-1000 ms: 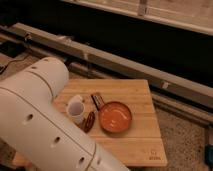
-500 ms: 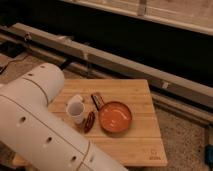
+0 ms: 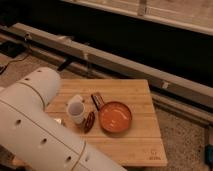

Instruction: Stand the bottle upright

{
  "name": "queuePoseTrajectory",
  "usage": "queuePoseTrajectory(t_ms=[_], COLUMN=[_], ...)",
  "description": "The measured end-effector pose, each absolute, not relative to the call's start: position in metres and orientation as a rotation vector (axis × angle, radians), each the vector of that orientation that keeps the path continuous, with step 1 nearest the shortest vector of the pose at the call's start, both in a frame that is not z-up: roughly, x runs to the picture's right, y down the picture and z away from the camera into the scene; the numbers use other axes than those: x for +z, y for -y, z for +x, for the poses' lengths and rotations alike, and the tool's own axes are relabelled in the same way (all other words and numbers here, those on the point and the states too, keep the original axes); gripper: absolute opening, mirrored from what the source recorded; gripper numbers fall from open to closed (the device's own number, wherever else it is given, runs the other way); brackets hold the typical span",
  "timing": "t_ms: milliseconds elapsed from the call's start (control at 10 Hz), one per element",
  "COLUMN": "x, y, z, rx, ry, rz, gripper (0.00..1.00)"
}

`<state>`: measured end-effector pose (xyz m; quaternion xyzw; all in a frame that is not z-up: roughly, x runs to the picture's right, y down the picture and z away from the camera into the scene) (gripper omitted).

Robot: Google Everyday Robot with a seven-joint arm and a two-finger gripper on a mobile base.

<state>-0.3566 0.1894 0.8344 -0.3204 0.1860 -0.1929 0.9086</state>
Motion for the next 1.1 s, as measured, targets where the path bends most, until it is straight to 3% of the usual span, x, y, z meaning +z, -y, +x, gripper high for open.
queuePoseTrajectory(t_ms=[1100], x=[0.845], y=[-0.199], z=[-0.353], rx=[-0.472], ry=[-0.504], rz=[-0.581], gripper=[0.80])
